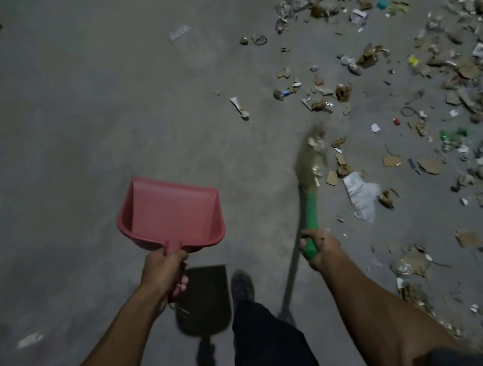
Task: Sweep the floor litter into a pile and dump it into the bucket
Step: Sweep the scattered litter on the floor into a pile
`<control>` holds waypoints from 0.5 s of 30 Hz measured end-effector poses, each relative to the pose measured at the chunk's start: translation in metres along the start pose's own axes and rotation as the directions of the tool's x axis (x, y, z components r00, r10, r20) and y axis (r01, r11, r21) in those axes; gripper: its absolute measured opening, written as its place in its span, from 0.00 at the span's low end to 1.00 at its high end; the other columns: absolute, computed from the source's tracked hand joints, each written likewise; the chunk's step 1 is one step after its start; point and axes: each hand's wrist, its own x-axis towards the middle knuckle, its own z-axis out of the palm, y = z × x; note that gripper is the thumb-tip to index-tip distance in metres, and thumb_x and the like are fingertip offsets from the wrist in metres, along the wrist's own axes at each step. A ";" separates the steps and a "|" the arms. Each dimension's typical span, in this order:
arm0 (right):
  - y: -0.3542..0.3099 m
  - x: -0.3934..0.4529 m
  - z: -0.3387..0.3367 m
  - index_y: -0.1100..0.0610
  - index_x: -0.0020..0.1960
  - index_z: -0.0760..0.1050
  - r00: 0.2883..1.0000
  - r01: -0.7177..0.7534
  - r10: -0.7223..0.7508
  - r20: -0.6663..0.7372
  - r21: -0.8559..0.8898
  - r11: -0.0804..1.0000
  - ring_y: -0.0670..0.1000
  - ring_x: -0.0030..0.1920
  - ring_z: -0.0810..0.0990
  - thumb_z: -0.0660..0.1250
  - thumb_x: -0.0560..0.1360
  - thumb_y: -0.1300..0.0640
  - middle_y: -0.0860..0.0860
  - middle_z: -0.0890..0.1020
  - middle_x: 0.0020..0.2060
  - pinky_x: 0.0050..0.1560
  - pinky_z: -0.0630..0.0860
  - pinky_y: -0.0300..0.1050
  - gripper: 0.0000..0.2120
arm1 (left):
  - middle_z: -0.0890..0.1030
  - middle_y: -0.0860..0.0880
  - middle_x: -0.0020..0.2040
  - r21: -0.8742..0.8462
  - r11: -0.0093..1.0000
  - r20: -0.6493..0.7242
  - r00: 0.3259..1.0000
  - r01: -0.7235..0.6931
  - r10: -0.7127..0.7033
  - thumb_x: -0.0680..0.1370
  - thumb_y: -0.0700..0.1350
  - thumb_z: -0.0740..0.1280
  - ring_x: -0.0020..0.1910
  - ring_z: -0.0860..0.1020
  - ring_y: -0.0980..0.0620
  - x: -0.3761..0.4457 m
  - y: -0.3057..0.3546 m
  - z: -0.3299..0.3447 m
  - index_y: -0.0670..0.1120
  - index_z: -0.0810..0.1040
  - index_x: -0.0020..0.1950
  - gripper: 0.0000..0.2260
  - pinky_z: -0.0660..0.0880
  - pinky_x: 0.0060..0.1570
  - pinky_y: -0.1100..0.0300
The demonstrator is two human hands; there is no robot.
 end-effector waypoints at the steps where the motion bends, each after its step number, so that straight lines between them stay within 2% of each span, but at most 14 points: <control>1: -0.012 0.006 -0.013 0.63 0.38 0.66 0.999 0.005 -0.003 -0.042 0.033 0.999 0.47 0.13 0.68 0.61 0.75 0.75 0.57 0.70 0.27 0.16 0.66 0.33 0.11 | 0.70 0.42 0.27 0.008 1.000 0.006 1.000 -0.003 0.003 0.78 0.38 0.62 0.13 0.66 0.53 0.002 0.005 0.002 0.38 0.71 0.38 0.08 0.59 0.17 0.71; 3: -0.036 0.015 -0.034 0.61 0.40 0.67 0.991 0.013 -0.001 -0.132 0.088 0.996 0.47 0.13 0.68 0.60 0.76 0.73 0.56 0.71 0.26 0.15 0.66 0.33 0.10 | 0.70 0.42 0.25 0.035 0.999 0.016 1.000 -0.013 0.013 0.78 0.38 0.63 0.14 0.66 0.52 0.005 0.016 0.003 0.38 0.71 0.38 0.08 0.59 0.17 0.71; 5: -0.056 0.013 -0.042 0.59 0.43 0.68 0.987 0.022 0.005 -0.163 0.160 0.987 0.47 0.14 0.70 0.59 0.78 0.72 0.55 0.73 0.24 0.16 0.67 0.33 0.10 | 0.70 0.42 0.24 0.059 0.998 0.030 0.999 -0.026 0.024 0.78 0.39 0.63 0.16 0.66 0.51 0.009 0.028 0.003 0.38 0.72 0.38 0.08 0.60 0.17 0.70; 8: -0.071 -0.009 -0.025 0.60 0.37 0.66 0.981 0.118 -0.077 -0.176 0.232 0.966 0.46 0.14 0.69 0.61 0.75 0.76 0.57 0.71 0.29 0.16 0.66 0.33 0.14 | 0.72 0.41 0.28 0.091 0.994 0.045 0.998 -0.053 0.049 0.77 0.39 0.63 0.20 0.68 0.49 0.017 0.047 0.002 0.37 0.72 0.40 0.07 0.61 0.17 0.67; 12: -0.059 -0.046 0.022 0.63 0.37 0.66 0.973 0.212 -0.202 -0.110 0.087 0.973 0.47 0.14 0.67 0.62 0.73 0.77 0.56 0.68 0.28 0.16 0.64 0.34 0.12 | 0.73 0.40 0.31 0.133 0.986 0.083 0.993 -0.098 0.087 0.77 0.38 0.64 0.22 0.69 0.48 0.036 0.076 0.000 0.37 0.72 0.40 0.07 0.62 0.20 0.65; 15: -0.047 -0.065 0.052 0.65 0.44 0.70 0.979 0.203 -0.203 0.007 -0.007 0.979 0.46 0.15 0.67 0.62 0.73 0.76 0.56 0.69 0.28 0.16 0.64 0.34 0.07 | 0.73 0.40 0.33 0.170 0.977 0.135 0.985 -0.126 0.103 0.76 0.38 0.64 0.24 0.68 0.48 0.058 0.103 -0.001 0.38 0.72 0.40 0.06 0.62 0.24 0.63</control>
